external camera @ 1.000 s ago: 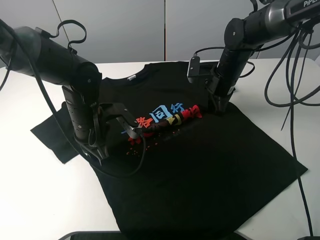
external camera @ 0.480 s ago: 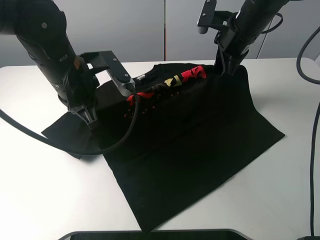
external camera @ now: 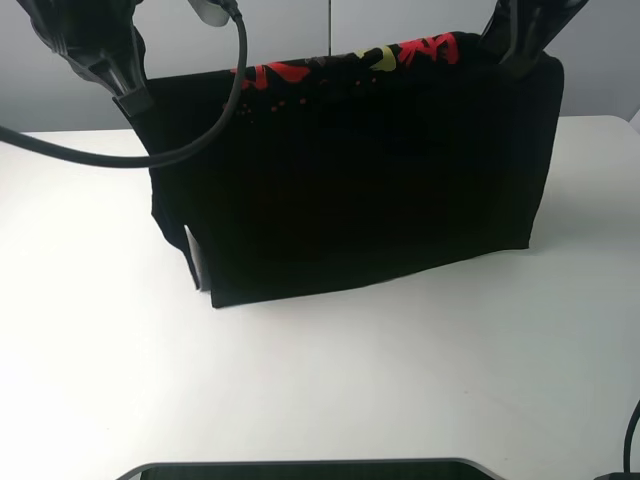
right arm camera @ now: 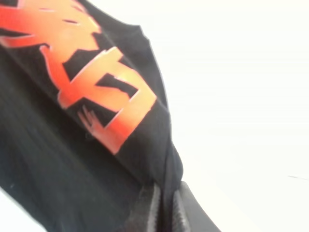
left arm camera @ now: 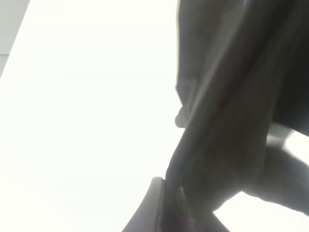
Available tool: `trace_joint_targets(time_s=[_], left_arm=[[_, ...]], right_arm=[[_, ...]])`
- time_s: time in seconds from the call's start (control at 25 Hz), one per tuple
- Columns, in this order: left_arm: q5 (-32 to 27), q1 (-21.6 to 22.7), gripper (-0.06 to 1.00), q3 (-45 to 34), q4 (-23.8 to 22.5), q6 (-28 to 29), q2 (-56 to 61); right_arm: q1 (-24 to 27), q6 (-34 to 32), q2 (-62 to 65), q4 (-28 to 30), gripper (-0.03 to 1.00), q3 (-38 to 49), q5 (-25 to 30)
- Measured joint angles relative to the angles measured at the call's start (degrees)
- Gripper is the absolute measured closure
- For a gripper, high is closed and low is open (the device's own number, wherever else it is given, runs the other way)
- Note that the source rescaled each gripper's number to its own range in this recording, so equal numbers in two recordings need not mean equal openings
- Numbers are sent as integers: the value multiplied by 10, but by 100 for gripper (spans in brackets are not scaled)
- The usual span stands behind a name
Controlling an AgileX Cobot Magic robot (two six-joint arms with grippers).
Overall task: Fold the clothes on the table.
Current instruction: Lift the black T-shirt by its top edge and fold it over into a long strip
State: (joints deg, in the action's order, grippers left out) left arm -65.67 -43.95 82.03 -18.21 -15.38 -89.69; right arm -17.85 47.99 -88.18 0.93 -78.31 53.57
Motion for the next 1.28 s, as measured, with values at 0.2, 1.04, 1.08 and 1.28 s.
trace_joint_targets(time_s=[0.2, 1.04, 1.08, 1.28], left_arm=[[-22, 0, 94, 44, -8, -2, 0], [98, -1, 94, 52, -211, 93, -66], [114, -1, 94, 52, -235, 111, -66], [188, -1, 94, 52, -334, 188, -66]], right_arm=[[0, -17, 69, 11, 97, 0, 50], [-1, -107, -8, 101, 97, 0, -93], [-1, -125, -9, 124, 97, 0, -123], [-1, -167, -9, 223, 97, 0, -210]])
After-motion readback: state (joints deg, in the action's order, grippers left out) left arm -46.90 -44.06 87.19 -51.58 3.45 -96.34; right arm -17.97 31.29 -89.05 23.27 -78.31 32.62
